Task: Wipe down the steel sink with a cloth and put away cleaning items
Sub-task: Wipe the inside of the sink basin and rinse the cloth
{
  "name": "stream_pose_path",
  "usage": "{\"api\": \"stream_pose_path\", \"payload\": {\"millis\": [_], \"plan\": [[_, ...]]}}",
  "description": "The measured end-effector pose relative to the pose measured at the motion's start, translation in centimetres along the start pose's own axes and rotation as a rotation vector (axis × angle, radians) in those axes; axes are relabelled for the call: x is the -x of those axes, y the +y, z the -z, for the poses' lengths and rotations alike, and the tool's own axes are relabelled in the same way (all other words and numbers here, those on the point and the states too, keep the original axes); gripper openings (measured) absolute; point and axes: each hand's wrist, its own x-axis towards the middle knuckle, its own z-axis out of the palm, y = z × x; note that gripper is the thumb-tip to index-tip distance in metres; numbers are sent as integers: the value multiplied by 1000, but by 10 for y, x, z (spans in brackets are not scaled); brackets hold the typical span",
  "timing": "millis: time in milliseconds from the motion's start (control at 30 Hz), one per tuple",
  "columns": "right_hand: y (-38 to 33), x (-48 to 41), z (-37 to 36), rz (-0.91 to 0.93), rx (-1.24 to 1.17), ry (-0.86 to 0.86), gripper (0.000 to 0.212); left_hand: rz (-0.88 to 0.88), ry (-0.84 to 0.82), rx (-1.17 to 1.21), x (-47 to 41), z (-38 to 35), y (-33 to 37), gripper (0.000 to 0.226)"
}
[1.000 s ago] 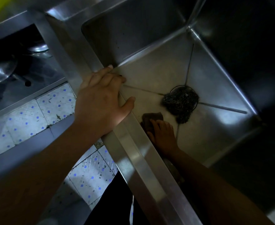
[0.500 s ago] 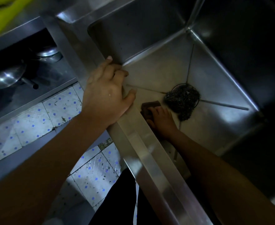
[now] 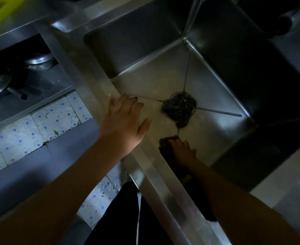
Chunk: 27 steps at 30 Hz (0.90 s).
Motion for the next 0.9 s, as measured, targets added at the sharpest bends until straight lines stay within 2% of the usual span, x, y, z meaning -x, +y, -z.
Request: {"api": "stream_pose_path", "payload": {"millis": [100, 200, 267, 400, 467, 567, 733, 900], "plan": [[-2, 8, -10, -141, -166, 18, 74, 47, 1, -3, -4, -1, 0, 61], [-1, 2, -11, -177, -305, 81, 67, 58, -1, 9, -5, 1, 0, 63], [3, -4, -8, -207, -410, 164, 62, 64, 7, 25, -4, 1, 0, 59], [7, -15, -3, -360, -665, 371, 65, 68, 20, 38, -4, 0, 0, 55], [6, -17, -1, -401, -723, 420, 63, 68, 15, 32, -4, 1, 0, 55], [5, -11, -7, -468, -738, 374, 69, 68, 23, 40, -3, 1, 0, 54], [3, 5, -19, -567, -806, 200, 83, 62, 10, 63, -2, 3, 1, 57], [10, 0, -10, -656, -867, 316, 72, 52, -9, 67, -3, 3, 1, 52]]}}
